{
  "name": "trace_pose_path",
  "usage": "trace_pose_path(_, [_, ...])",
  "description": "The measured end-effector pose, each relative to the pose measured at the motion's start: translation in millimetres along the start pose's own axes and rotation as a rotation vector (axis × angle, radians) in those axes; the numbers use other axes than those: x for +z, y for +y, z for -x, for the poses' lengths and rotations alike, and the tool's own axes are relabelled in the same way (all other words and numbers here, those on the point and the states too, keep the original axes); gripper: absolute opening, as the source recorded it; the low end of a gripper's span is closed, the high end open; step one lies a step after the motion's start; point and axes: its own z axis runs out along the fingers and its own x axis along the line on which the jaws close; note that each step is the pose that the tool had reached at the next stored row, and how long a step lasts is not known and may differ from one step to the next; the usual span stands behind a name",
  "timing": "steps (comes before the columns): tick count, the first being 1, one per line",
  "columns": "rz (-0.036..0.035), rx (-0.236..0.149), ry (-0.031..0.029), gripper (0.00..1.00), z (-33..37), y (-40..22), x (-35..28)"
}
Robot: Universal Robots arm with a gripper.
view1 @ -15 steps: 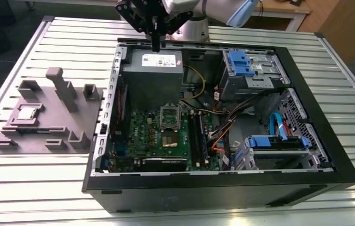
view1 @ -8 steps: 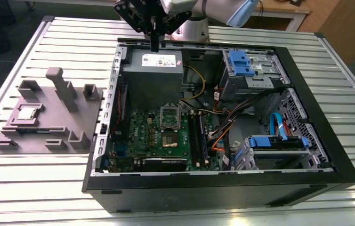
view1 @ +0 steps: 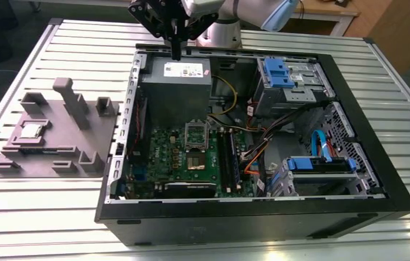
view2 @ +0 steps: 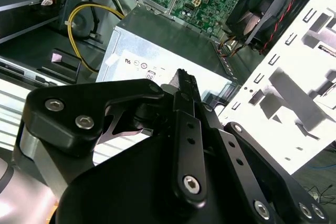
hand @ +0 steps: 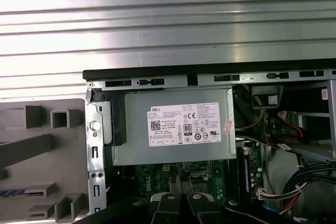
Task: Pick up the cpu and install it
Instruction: 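Reach for the cpu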
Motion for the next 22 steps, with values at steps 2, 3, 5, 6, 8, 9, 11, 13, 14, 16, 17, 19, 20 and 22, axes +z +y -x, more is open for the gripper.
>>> trace_pose_path(2, [0.0002,0.0,-0.0001,0.1,-0.9,-0.1,0.1])
trace_pose_path(3, [0.0001,0.0,-0.0001,0.1,-1.2,-0.1,0.1])
trace_pose_path(5, [0.0001,0.0,-0.0001,0.1,-1.6,-0.1,0.1])
trace_pose_path(6, [0.0001,0.0,0.0,0.1,-1.9,-0.1,0.1])
trace_pose_path(8, [0.0001,0.0,-0.0001,0.1,-2.2,-0.2,0.2])
trace_pose_path(9, [0.0001,0.0,-0.0001,0.1,-2.4,-0.2,0.2])
trace_pose_path(11, [0.0,0.0,0.0,0.1,-2.8,-0.2,0.2])
trace_pose_path(13, [0.0,0.0,0.0003,0.1,-8.2,-0.7,1.5])
trace_pose_path(14, [0.0001,0.0,0.0003,0.1,-11.3,-0.9,1.5])
trace_pose_path(16, [0.0,0.0,0.0002,0.1,-11.4,-0.9,1.5])
trace_pose_path(17, [0.0001,0.0,0.0002,0.1,-11.5,-0.9,1.5])
trace_pose_path(19, [0.0,0.0,0.0003,0.1,-11.7,-1.0,1.5])
trace_pose_path(20, [0.0001,0.0,0.0003,0.1,-11.8,-1.0,1.5])
trace_pose_path(22, [0.0,0.0,0.0003,0.1,-12.0,-1.0,1.5])
